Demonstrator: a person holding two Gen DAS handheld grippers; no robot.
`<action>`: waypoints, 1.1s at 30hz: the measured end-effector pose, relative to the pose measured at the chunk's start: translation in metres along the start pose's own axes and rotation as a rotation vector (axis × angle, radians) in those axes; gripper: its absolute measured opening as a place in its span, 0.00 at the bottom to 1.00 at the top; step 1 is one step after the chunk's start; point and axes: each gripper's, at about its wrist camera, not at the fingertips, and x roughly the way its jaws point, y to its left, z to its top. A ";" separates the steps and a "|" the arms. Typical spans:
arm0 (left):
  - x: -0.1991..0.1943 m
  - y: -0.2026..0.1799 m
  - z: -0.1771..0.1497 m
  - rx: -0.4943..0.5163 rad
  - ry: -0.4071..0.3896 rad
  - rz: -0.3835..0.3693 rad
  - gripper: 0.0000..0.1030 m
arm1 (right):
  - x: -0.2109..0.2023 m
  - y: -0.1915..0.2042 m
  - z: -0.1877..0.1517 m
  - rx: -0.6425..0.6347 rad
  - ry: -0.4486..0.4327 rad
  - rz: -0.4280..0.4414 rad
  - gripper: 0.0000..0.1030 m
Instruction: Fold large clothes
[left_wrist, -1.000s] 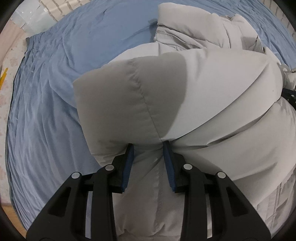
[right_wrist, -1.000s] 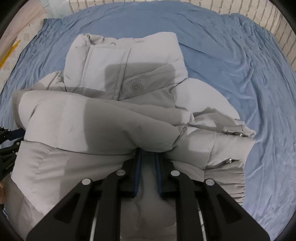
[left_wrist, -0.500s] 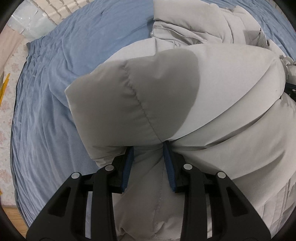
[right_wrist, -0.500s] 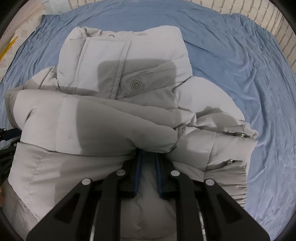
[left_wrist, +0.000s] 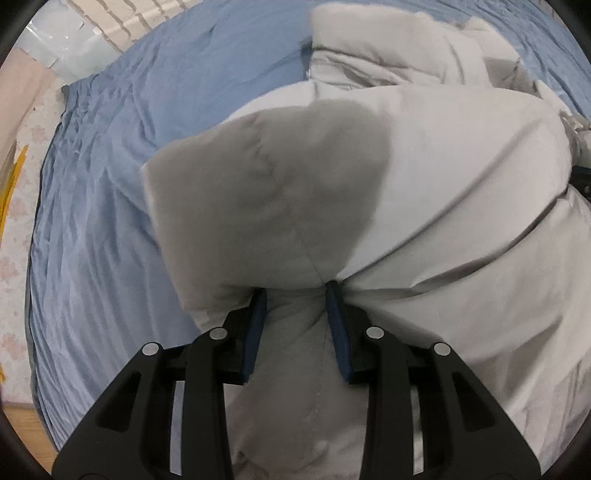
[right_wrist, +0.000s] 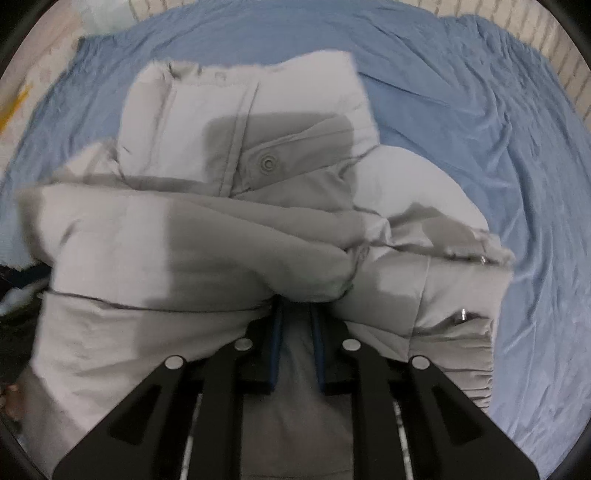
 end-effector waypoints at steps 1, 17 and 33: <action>-0.009 0.004 -0.002 -0.013 -0.005 -0.018 0.32 | -0.010 -0.004 -0.003 0.019 -0.016 0.023 0.18; -0.030 -0.046 -0.005 0.028 -0.014 -0.107 0.31 | -0.018 0.028 -0.068 -0.103 -0.070 0.013 0.15; -0.089 -0.025 -0.059 -0.008 -0.098 -0.083 0.62 | -0.069 -0.003 -0.121 0.083 -0.143 0.138 0.34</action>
